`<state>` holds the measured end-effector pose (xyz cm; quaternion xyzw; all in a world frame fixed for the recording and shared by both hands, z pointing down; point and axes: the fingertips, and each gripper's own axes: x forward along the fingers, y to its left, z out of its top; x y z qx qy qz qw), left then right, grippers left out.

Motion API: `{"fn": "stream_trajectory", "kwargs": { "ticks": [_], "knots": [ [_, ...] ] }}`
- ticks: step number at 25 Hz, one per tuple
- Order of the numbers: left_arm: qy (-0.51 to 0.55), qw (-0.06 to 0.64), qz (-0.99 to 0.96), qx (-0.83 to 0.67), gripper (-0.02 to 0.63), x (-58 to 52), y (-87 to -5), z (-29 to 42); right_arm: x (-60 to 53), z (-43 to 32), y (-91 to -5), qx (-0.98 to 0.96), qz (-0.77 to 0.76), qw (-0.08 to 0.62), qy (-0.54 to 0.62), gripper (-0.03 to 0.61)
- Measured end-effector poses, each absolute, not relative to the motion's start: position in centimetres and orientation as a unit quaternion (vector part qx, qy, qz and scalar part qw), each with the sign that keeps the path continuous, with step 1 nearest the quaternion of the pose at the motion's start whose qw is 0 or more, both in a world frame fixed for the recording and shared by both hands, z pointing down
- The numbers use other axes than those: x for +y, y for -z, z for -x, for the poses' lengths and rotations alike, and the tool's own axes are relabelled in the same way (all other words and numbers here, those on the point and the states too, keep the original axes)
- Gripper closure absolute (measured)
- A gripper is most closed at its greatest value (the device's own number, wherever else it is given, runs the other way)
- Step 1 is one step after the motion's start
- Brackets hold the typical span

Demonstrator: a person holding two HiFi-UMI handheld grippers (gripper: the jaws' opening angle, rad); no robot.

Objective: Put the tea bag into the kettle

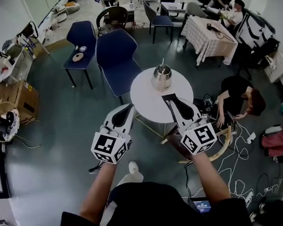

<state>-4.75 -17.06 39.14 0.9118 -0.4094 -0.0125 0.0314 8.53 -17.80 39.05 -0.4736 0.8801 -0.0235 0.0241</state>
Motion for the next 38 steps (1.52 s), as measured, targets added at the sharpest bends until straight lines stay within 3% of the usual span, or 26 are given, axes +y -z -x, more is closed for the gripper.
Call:
{"fn": "stream_trajectory", "kwargs": {
  "ticks": [38],
  "knots": [
    [0.026, 0.054, -0.922, -0.383, 0.598, -16.8, -39.2, 3.3, -17.9, -12.5, -38.5, 0.853, 0.521, 0.021, 0.031, 0.538]
  ]
}}
